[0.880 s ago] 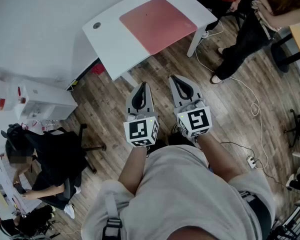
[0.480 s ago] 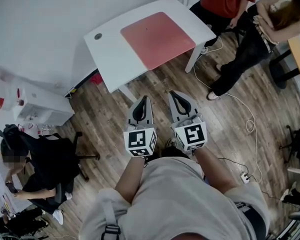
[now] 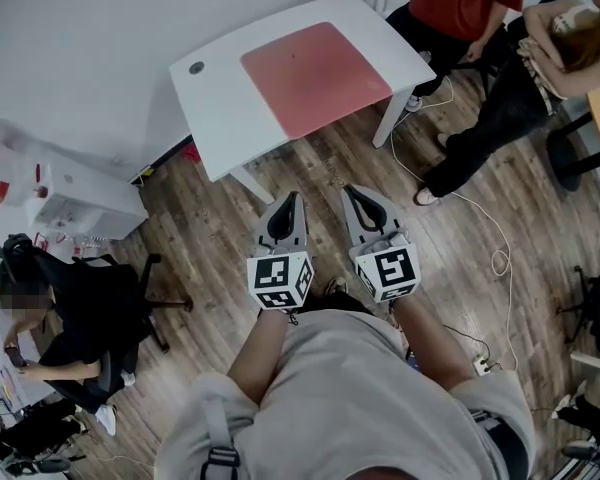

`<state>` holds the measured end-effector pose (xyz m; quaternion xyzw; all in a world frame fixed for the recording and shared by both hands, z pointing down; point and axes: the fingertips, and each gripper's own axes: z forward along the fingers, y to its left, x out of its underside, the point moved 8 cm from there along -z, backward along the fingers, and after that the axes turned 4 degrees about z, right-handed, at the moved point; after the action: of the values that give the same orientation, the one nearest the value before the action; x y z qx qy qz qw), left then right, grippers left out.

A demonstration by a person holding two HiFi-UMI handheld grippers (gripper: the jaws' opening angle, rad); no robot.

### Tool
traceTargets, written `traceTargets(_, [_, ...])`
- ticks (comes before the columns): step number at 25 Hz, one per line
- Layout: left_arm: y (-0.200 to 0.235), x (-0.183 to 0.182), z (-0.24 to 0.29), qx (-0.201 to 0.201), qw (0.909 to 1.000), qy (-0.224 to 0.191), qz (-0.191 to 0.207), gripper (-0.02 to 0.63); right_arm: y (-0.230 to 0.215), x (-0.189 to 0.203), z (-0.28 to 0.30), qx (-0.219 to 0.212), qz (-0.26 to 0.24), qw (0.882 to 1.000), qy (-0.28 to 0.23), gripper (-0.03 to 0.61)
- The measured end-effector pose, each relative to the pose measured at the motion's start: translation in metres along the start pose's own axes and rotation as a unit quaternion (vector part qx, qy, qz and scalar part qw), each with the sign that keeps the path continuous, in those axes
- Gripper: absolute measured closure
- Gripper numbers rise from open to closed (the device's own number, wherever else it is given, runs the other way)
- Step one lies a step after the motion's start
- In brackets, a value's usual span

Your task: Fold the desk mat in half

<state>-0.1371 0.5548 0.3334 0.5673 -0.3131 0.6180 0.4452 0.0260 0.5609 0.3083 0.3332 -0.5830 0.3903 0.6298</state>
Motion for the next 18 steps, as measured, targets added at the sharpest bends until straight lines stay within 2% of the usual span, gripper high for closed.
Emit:
traceTargets(11, [-0.006,0.009,0.042,0.003,0.9997,0.025,0.001,0.603,-0.033,0.011,0.011,-0.004,0.011,1.000,0.015,0.537])
traceTargets(18, [0.005,0.018,0.081,0.007,0.9990,0.045,0.000,0.603,-0.056,0.022,0.039,-0.004,0.017,0.999,0.038,0.537])
